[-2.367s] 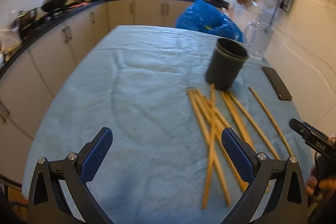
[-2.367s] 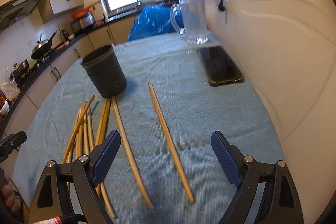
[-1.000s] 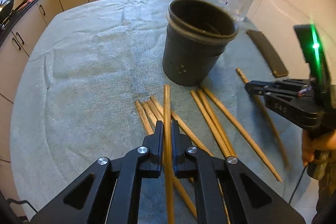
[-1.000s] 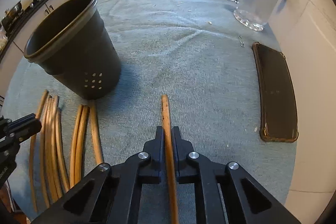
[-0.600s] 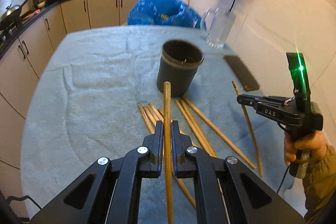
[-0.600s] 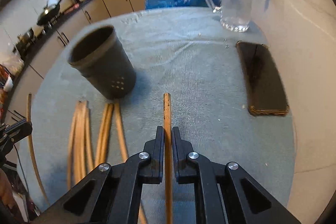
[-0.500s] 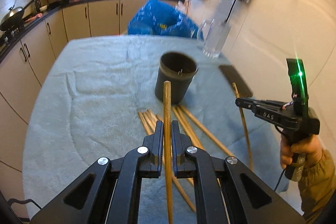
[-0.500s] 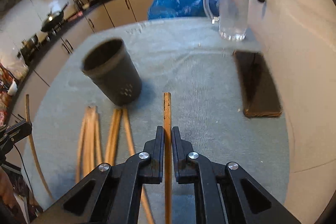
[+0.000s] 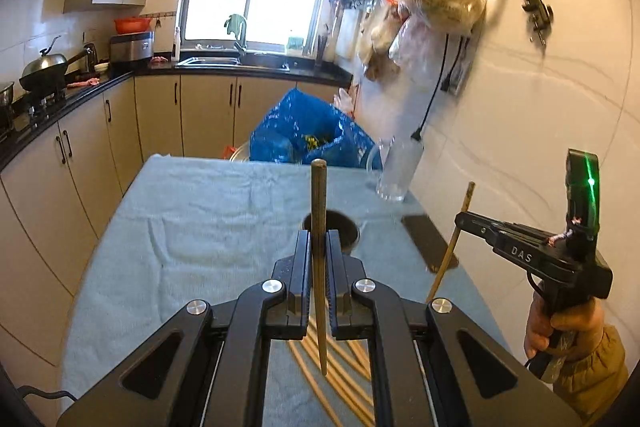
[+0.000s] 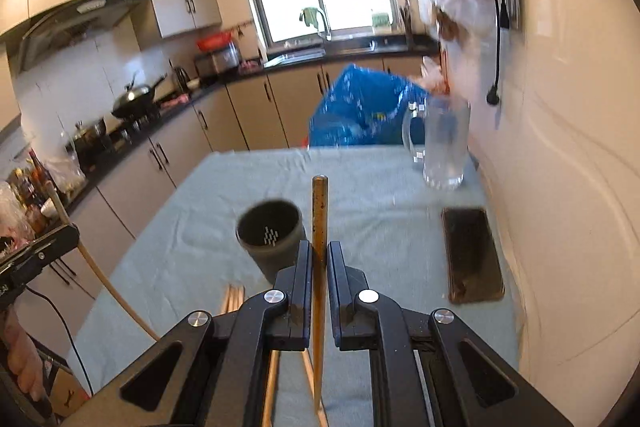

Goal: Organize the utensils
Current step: 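Lift the left tool's chopstick over the black cup while the right tool carries its chopstick there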

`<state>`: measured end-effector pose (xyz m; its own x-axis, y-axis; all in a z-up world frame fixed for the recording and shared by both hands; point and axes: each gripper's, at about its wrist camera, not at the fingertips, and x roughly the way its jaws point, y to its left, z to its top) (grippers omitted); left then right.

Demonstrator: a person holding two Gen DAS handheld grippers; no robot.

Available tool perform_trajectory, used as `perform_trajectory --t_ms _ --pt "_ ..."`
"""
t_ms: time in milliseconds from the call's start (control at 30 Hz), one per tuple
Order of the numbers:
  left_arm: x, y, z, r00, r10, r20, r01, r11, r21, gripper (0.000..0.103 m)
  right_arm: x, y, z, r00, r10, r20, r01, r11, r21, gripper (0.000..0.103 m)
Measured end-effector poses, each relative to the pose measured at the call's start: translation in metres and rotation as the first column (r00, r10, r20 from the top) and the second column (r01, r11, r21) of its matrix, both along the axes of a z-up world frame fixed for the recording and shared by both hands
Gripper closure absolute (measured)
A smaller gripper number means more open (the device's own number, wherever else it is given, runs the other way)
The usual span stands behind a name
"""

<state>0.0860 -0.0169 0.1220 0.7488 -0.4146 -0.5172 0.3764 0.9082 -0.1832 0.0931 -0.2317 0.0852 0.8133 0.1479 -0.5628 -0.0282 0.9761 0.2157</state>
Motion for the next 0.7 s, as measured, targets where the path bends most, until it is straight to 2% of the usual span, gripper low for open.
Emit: perform_trajectory --t_ms 300,533,700 --pt "0.038 -0.009 0.046 0.998 0.039 0.052 -0.039 0.999 -0.009 0.097 0.019 -0.007 0.048 0.996 -0.008 0.089 0.004 0.999 0.041 0.096" --pt "0.074 -0.036 0.083 0.991 0.065 0.119 -0.066 0.998 0.0 0.097 0.042 -0.008 0.094 0.983 -0.01 0.182 -0.007 0.996 0.094 0.096" --pt "0.106 -0.061 0.086 0.99 0.07 0.123 -0.072 0.997 0.016 0.097 0.071 -0.005 0.102 0.976 -0.016 0.217 -0.012 0.992 0.128 0.096"
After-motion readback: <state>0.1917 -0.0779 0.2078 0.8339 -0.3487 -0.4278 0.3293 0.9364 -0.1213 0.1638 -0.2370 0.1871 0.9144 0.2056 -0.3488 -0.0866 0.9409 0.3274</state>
